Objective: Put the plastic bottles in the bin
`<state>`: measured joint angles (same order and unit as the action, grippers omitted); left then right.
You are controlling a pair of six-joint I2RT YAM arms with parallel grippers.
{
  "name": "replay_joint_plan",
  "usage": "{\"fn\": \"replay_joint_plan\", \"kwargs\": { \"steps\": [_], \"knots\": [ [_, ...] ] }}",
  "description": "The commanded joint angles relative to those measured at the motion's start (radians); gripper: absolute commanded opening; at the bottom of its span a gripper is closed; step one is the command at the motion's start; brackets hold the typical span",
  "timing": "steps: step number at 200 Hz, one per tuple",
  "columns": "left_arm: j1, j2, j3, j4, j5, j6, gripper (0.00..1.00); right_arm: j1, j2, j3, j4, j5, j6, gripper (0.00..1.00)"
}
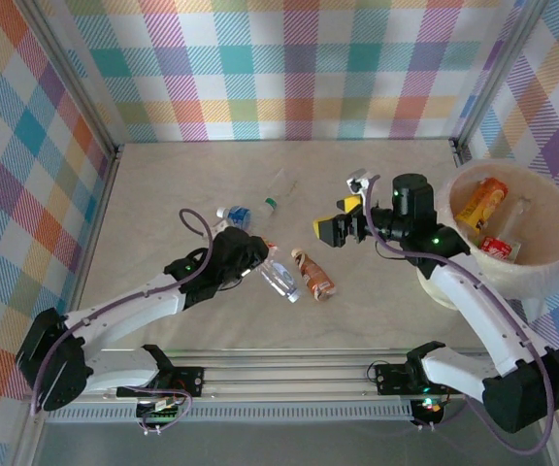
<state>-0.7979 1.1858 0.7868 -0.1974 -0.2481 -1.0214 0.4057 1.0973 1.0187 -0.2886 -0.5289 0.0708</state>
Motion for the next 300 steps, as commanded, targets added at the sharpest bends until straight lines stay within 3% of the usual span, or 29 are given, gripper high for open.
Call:
{"fn": "replay_joint_plan", "kwargs": {
  "steps": [1, 50, 102, 162, 243, 300],
  "knots": [
    [-0.003, -0.048, 0.058, 0.108, 0.014, 0.225, 0.47, 0.01, 0.029, 0.012, 0.007, -0.135, 0.007, 1.0],
    [0.023, -0.044, 0.161, 0.224, 0.205, 0.421, 0.46, 0.06, 0.082, 0.044, -0.018, -0.162, 0.004, 1.0],
    [0.042, -0.01, 0.237, 0.339, 0.428, 0.471, 0.46, 0.127, 0.113, 0.044, 0.052, -0.226, 0.028, 1.0],
    [0.043, 0.026, 0.289, 0.381, 0.511, 0.512, 0.46, 0.158, 0.134, 0.08, 0.106, -0.33, 0.038, 1.0],
    [0.043, 0.076, 0.325, 0.395, 0.543, 0.555, 0.46, 0.173, 0.16, 0.123, 0.031, -0.323, 0.003, 0.68],
    [0.044, 0.073, 0.327, 0.38, 0.531, 0.566, 0.47, 0.173, 0.131, 0.13, -0.021, -0.207, -0.043, 0.47]
  ]
}}
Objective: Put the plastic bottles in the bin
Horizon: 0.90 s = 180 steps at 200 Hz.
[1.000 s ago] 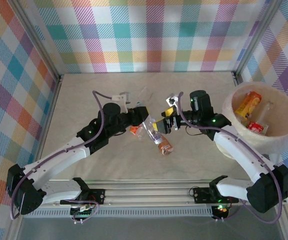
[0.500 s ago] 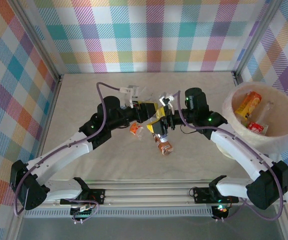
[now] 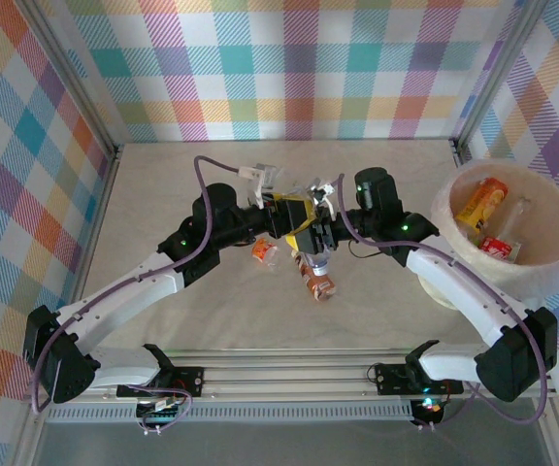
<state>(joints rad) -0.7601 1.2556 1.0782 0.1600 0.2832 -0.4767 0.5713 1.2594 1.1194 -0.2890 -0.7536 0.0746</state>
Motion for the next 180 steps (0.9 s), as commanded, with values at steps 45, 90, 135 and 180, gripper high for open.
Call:
{"fn": "replay_joint_plan", "kwargs": {
  "steps": [45, 90, 135, 180],
  "knots": [
    [0.006, 0.004, 0.043, -0.002, -0.027, 0.012, 0.51, 0.007, -0.037, 0.026, 0.002, 0.078, -0.036, 0.39],
    [0.006, -0.016, 0.058, -0.051, -0.057, -0.022, 0.85, -0.006, -0.038, 0.044, -0.06, 0.233, -0.039, 0.38],
    [0.005, -0.081, 0.011, -0.093, -0.145, -0.034, 1.0, -0.111, -0.082, 0.118, -0.241, 0.453, -0.035, 0.38],
    [0.006, -0.114, -0.045, -0.161, -0.274, -0.069, 1.0, -0.279, -0.151, 0.189, -0.308, 0.625, -0.031, 0.35]
  ]
}}
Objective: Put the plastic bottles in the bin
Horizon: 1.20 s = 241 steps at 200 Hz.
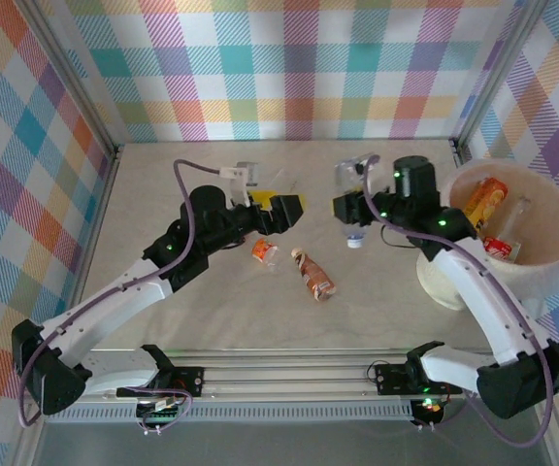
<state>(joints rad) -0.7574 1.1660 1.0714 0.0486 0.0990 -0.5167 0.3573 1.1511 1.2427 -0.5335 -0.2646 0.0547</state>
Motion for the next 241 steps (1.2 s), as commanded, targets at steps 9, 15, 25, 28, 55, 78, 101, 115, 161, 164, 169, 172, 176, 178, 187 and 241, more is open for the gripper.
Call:
{"fn": "replay_joint_plan", "kwargs": {
  "steps": [9, 15, 25, 28, 55, 78, 101, 115, 161, 164, 169, 172, 176, 178, 187, 241],
  "knots": [
    [0.004, -0.028, -0.046, -0.06, -0.102, -0.038, 1.0, -0.092, -0.049, 0.088, -0.08, 0.174, -0.019, 0.35],
    [0.003, -0.031, -0.051, -0.066, -0.115, -0.045, 1.0, -0.112, -0.054, 0.104, -0.086, 0.199, -0.024, 0.35],
    [0.003, -0.034, -0.058, -0.077, -0.132, -0.054, 1.0, -0.142, -0.062, 0.126, -0.091, 0.235, -0.031, 0.35],
    [0.003, -0.035, -0.06, -0.079, -0.134, -0.056, 1.0, -0.153, -0.065, 0.132, -0.09, 0.24, -0.032, 0.35],
    [0.004, -0.043, -0.077, -0.092, -0.163, -0.071, 1.0, -0.267, -0.086, 0.168, -0.061, 0.262, -0.013, 0.35],
    [0.003, -0.044, -0.084, -0.091, -0.165, -0.071, 1.0, -0.346, -0.089, 0.196, -0.046, 0.307, -0.013, 0.36],
    [0.003, -0.038, -0.088, -0.068, -0.121, -0.056, 1.0, -0.415, -0.09, 0.201, -0.02, 0.387, -0.017, 0.36],
    [0.004, -0.033, -0.088, -0.067, -0.122, -0.059, 1.0, -0.465, -0.09, 0.194, 0.001, 0.416, -0.014, 0.35],
    [0.003, -0.021, -0.085, -0.071, -0.145, -0.074, 1.0, -0.61, -0.09, 0.152, 0.064, 0.459, -0.023, 0.37],
    [0.003, -0.021, -0.085, -0.07, -0.148, -0.076, 1.0, -0.62, -0.088, 0.15, 0.064, 0.466, -0.027, 0.37],
    [0.003, -0.02, -0.084, -0.07, -0.151, -0.078, 1.0, -0.631, -0.083, 0.149, 0.059, 0.483, -0.036, 0.37],
    [0.003, -0.02, -0.084, -0.071, -0.153, -0.08, 1.0, -0.641, -0.079, 0.149, 0.058, 0.495, -0.045, 0.37],
    [0.004, -0.02, -0.084, -0.069, -0.157, -0.083, 1.0, -0.651, -0.077, 0.148, 0.057, 0.515, -0.054, 0.37],
    [0.003, -0.02, -0.083, -0.069, -0.157, -0.084, 1.0, -0.657, -0.075, 0.147, 0.056, 0.525, -0.059, 0.37],
    [0.003, -0.017, -0.083, -0.067, -0.159, -0.086, 1.0, -0.681, -0.068, 0.138, 0.058, 0.575, -0.088, 0.37],
    [0.004, 0.015, -0.068, -0.059, -0.142, -0.081, 1.0, -0.773, -0.057, 0.049, 0.105, 0.772, -0.231, 0.38]
  ]
}}
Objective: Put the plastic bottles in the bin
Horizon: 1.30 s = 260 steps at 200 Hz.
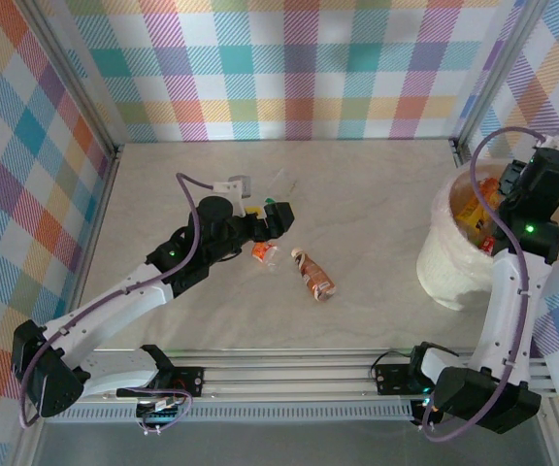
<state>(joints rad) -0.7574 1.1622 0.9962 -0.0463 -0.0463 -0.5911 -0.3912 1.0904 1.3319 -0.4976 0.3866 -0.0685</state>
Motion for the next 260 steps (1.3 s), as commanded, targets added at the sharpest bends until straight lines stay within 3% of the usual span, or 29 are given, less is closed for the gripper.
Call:
{"fn": "replay_joint_plan", "kwargs": {
  "steps": [1, 32, 67, 88, 113, 128, 189, 225, 260],
  "knots": [
    [0.004, 0.02, 0.007, 0.037, 0.005, -0.008, 1.0, -0.026, 0.004, -0.043, 0.073, 0.124, -0.112, 0.38],
    [0.003, 0.046, 0.017, 0.054, 0.032, -0.022, 1.0, -0.068, 0.003, -0.118, 0.161, 0.164, -0.198, 0.37],
    [0.004, 0.078, 0.037, 0.049, 0.054, -0.042, 1.0, -0.085, -0.019, -0.186, 0.22, 0.208, -0.245, 0.44],
    [0.003, 0.092, 0.05, 0.032, 0.067, -0.045, 1.0, -0.092, -0.036, -0.209, 0.217, 0.248, -0.237, 0.55],
    [0.003, 0.097, 0.054, 0.021, 0.068, -0.045, 1.0, -0.095, -0.067, -0.238, 0.196, 0.262, -0.189, 0.73],
    [0.003, 0.095, 0.05, 0.02, 0.066, -0.047, 1.0, -0.094, -0.078, -0.242, 0.182, 0.253, -0.176, 0.77],
    [0.004, 0.084, 0.029, 0.023, 0.048, -0.05, 1.0, -0.094, -0.074, -0.178, 0.095, 0.139, -0.095, 0.81],
    [0.003, 0.087, 0.035, 0.004, 0.035, -0.047, 1.0, -0.094, -0.04, -0.139, -0.01, 0.007, -0.023, 0.82],
    [0.003, 0.104, 0.042, -0.033, -0.008, -0.064, 1.0, -0.092, -0.073, -0.135, -0.037, -0.162, 0.091, 0.91]
  ]
}}
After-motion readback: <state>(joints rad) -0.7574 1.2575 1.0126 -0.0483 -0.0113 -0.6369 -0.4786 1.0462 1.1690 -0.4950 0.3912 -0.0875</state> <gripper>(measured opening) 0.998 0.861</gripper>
